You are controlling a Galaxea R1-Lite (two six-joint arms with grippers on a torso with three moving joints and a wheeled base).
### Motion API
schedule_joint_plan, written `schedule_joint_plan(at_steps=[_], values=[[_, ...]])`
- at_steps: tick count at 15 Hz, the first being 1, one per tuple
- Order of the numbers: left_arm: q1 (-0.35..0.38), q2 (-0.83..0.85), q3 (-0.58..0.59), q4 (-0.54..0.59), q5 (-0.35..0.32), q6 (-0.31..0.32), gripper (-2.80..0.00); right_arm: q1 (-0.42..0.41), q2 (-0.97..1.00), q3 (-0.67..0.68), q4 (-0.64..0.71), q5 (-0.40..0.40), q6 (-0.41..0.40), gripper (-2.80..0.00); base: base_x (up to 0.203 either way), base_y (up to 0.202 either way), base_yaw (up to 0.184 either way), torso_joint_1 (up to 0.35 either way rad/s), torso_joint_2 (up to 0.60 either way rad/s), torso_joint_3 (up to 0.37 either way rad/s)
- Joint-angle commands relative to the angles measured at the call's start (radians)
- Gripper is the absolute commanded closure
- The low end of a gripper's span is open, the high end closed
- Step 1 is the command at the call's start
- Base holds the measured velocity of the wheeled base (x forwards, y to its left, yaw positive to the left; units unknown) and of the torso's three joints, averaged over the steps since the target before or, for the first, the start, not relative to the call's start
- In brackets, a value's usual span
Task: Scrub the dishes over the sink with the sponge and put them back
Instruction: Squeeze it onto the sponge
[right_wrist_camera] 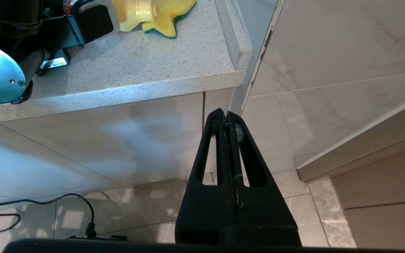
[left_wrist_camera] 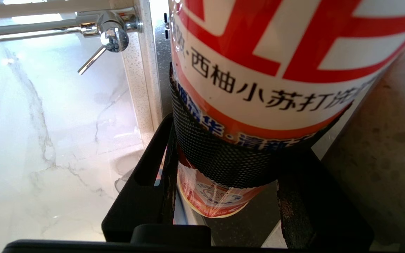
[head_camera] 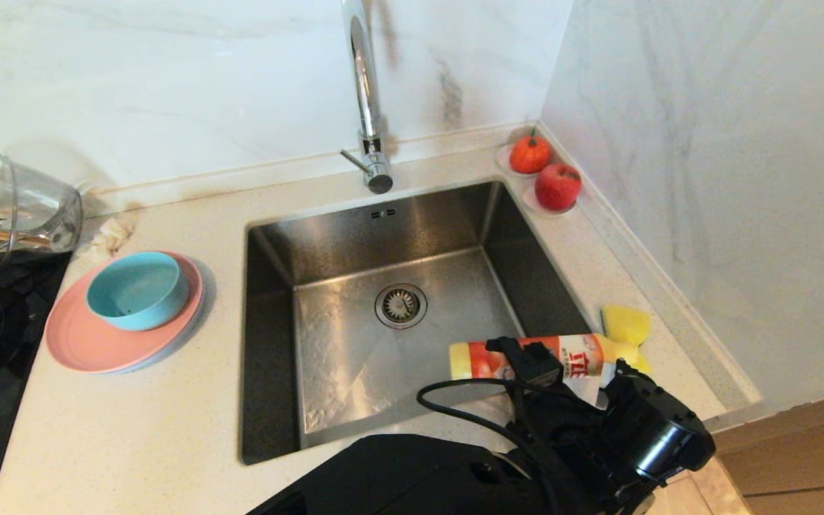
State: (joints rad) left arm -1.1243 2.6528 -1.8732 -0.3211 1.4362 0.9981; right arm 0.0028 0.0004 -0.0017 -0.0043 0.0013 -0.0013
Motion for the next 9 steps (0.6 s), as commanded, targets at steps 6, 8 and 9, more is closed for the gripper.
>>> schedule_joint_plan(at_steps=[6,8,9], values=[[-0.001,-0.006,0.003,-0.005,0.015,0.011,0.00,0.000,0.000,0.000,0.000,0.000,0.000,0.00,0.000,0.000,0.000,0.000,0.00,0.000],[-0.003,-0.019,0.011,-0.014,0.038,0.011,0.00,0.000,0.000,0.000,0.000,0.000,0.000,0.00,0.000,0.000,0.000,0.000,0.00,0.000],[-0.003,-0.024,0.013,-0.017,0.040,0.004,0.00,0.000,0.000,0.000,0.000,0.000,0.000,0.00,0.000,0.000,0.000,0.000,0.00,0.000]])
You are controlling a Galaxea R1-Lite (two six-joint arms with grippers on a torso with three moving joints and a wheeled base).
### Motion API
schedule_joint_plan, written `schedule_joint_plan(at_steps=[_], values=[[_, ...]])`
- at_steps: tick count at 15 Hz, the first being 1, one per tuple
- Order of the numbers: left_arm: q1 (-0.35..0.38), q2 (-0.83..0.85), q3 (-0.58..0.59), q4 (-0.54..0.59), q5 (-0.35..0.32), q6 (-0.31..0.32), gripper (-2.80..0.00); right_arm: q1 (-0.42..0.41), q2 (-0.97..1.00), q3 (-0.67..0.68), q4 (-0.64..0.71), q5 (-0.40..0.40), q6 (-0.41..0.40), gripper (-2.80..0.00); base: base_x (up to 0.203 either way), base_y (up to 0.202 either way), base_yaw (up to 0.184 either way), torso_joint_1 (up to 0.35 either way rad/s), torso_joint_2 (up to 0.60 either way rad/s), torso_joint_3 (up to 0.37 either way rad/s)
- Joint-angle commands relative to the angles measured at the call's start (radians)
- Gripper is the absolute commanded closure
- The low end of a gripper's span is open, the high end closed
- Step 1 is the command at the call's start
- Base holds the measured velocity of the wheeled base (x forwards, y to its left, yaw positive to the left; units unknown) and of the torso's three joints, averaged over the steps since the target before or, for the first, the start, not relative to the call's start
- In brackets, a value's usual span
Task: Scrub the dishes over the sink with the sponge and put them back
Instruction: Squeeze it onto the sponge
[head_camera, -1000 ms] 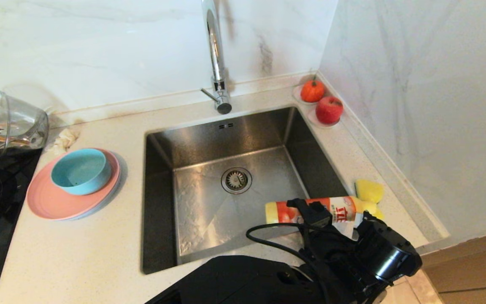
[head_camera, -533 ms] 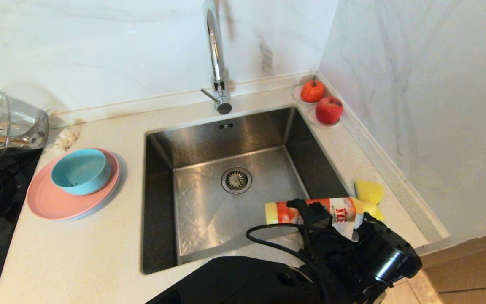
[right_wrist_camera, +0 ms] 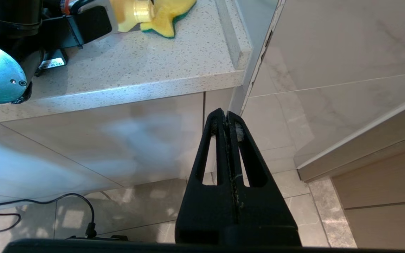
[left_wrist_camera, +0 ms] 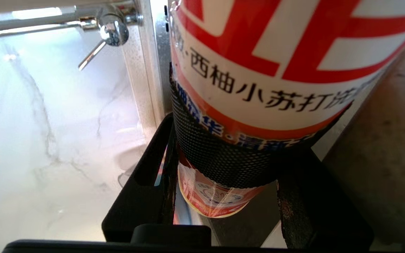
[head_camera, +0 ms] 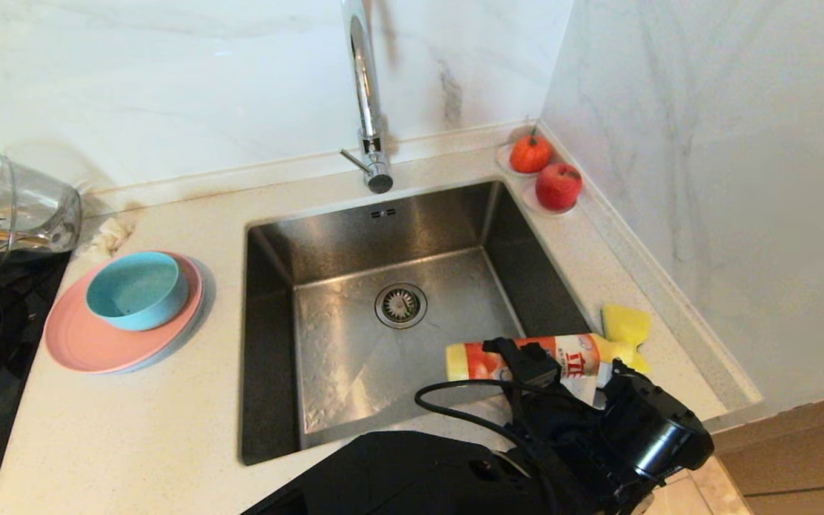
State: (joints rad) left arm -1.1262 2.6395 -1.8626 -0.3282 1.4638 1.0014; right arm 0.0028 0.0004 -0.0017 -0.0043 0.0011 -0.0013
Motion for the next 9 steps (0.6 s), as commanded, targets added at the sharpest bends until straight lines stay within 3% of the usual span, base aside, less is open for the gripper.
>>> schedule_joint_plan(at_steps=[1,6,9], values=[[-0.003,-0.021,0.008,-0.024,0.013,-0.001,0.00,0.000,0.000,0.000,0.000,0.000,0.000,0.00,0.000,0.000,0.000,0.000,0.00,0.000],[-0.014,-0.129,0.114,-0.098,0.016,-0.001,0.00,0.000,0.000,0.000,0.000,0.000,0.000,0.00,0.000,0.000,0.000,0.000,0.00,0.000],[-0.027,-0.166,0.118,-0.186,0.016,0.000,0.00,0.000,0.000,0.000,0.000,0.000,0.000,0.00,0.000,0.000,0.000,0.000,0.00,0.000]])
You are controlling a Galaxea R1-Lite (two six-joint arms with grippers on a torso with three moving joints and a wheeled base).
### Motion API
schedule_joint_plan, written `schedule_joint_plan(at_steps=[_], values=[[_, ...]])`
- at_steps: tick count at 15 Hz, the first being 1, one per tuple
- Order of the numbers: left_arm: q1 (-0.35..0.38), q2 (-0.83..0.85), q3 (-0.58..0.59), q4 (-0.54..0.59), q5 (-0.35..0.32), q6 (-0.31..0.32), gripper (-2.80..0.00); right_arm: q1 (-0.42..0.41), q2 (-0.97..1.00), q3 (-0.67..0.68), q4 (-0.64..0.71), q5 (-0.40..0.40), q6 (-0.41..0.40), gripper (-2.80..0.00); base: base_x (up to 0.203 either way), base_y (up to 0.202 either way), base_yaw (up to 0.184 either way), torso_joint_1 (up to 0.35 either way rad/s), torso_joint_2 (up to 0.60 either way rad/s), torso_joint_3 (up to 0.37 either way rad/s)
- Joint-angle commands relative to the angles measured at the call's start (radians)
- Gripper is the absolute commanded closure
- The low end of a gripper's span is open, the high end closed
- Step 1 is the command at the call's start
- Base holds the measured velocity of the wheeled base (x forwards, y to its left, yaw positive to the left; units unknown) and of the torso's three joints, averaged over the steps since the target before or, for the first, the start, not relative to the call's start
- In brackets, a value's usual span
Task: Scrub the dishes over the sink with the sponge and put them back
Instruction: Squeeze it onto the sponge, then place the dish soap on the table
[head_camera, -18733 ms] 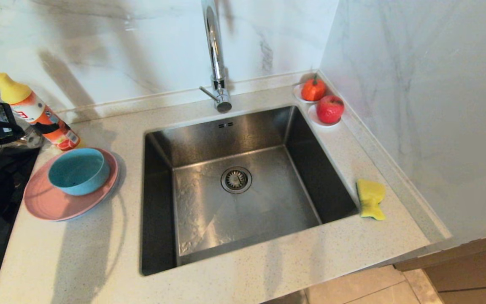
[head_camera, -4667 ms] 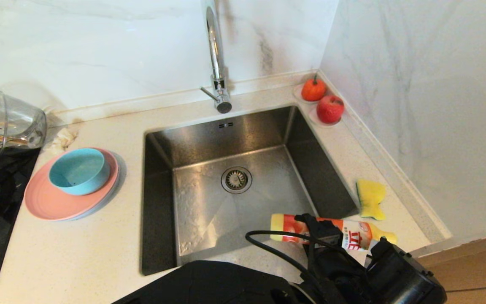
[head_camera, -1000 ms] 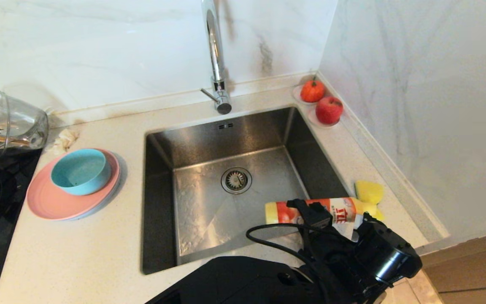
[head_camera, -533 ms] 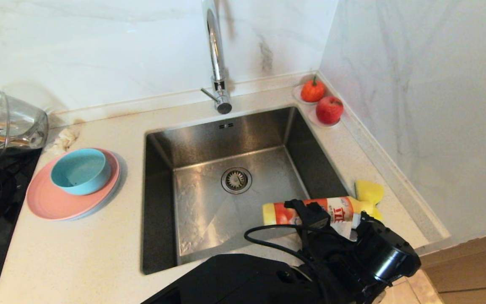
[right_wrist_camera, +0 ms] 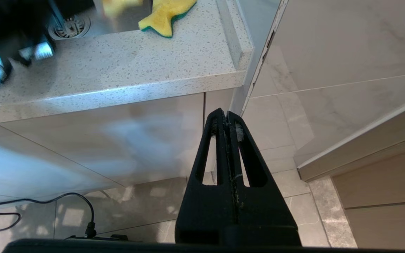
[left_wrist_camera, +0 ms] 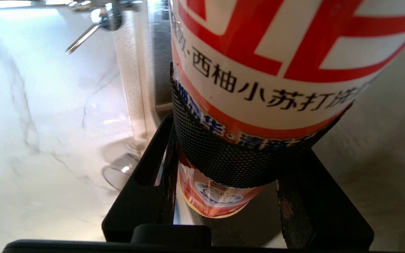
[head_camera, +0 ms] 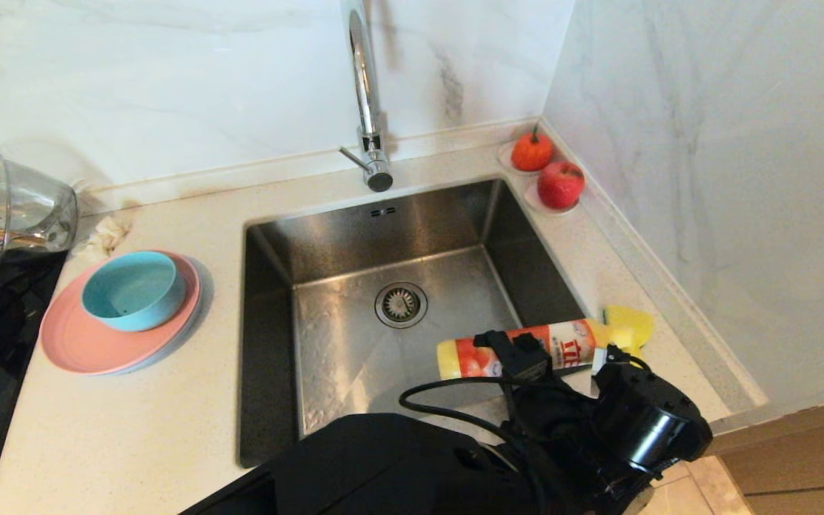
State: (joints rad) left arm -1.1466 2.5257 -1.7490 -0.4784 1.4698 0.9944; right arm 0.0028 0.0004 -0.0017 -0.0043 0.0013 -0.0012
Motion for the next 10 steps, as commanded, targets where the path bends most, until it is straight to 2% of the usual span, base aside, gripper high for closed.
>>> schedule_joint_plan(at_steps=[1,5,10], values=[[-0.011,-0.057,0.003,-0.080,0.011,0.008,0.00,0.000,0.000,0.000,0.000,0.000,0.000,0.00,0.000,0.000,0.000,0.000,0.00,0.000],[-0.035,-0.117,-0.006,-0.212,0.009,0.015,0.00,0.000,0.000,0.000,0.000,0.000,0.000,0.00,0.000,0.000,0.000,0.000,0.00,0.000],[-0.049,-0.236,-0.016,-0.318,-0.002,0.018,0.00,0.000,0.000,0.000,0.000,0.000,0.000,0.00,0.000,0.000,0.000,0.000,0.00,0.000]])
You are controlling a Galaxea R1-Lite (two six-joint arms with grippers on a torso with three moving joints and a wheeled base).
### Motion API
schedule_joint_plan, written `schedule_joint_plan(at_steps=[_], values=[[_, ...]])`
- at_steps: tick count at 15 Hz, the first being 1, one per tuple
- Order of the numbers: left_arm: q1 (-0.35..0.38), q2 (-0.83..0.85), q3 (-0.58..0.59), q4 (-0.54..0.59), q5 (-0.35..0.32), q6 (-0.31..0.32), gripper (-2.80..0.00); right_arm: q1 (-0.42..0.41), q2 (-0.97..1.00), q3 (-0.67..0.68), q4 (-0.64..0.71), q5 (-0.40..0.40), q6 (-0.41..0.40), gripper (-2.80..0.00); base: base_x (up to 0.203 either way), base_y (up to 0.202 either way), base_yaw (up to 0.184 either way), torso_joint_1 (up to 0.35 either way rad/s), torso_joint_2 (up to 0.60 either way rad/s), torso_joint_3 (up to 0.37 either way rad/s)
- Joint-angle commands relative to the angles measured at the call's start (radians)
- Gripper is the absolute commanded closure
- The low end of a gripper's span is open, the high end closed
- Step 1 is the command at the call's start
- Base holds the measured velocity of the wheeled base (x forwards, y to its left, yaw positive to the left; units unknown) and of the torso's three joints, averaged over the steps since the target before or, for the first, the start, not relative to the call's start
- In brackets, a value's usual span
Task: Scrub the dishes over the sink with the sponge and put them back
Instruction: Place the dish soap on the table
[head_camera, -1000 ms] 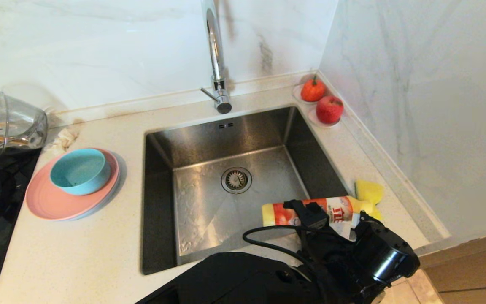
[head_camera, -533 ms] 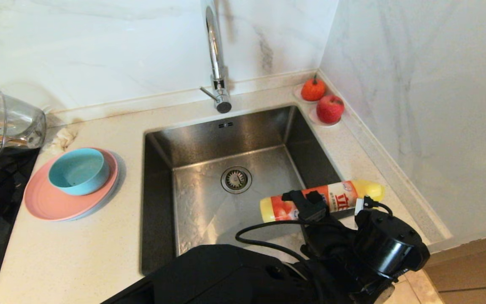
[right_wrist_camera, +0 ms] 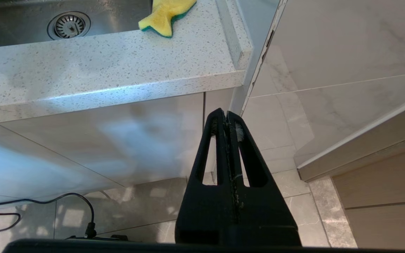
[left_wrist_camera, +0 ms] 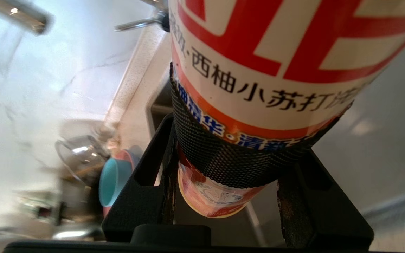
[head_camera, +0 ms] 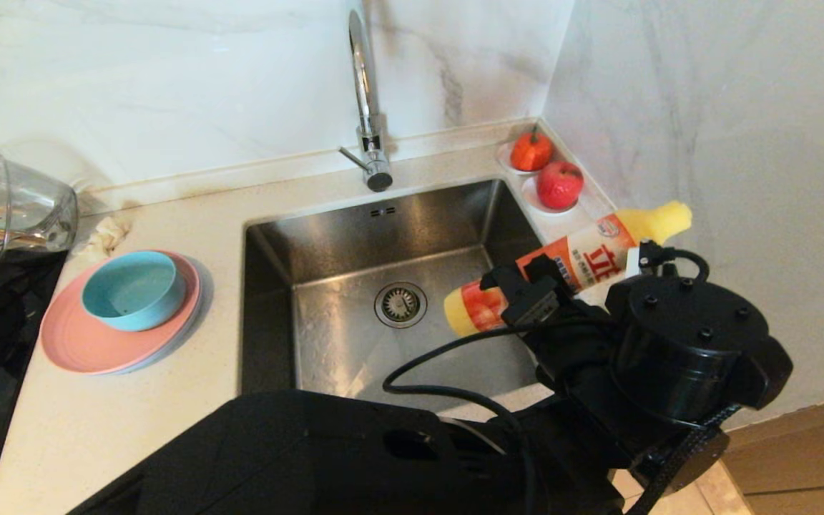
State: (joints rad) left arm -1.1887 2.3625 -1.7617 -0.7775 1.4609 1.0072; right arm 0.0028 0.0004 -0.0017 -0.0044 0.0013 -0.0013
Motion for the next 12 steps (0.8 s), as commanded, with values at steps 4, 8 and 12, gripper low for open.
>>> schedule_joint_plan(at_steps=[4,8,12], values=[[-0.017,-0.129,-0.116,-0.048,-0.004,0.010,0.00,0.000,0.000,0.000,0.000,0.000,0.000,0.00,0.000,0.000,0.000,0.000,0.00,0.000],[-0.020,-0.240,-0.127,-0.116,-0.094,0.013,0.00,0.000,0.000,0.000,0.000,0.000,0.000,0.00,0.000,0.000,0.000,0.000,0.00,0.000],[-0.019,-0.384,-0.127,-0.138,-0.185,0.011,0.00,0.000,0.000,0.000,0.000,0.000,0.000,0.00,0.000,0.000,0.000,0.000,0.00,0.000]])
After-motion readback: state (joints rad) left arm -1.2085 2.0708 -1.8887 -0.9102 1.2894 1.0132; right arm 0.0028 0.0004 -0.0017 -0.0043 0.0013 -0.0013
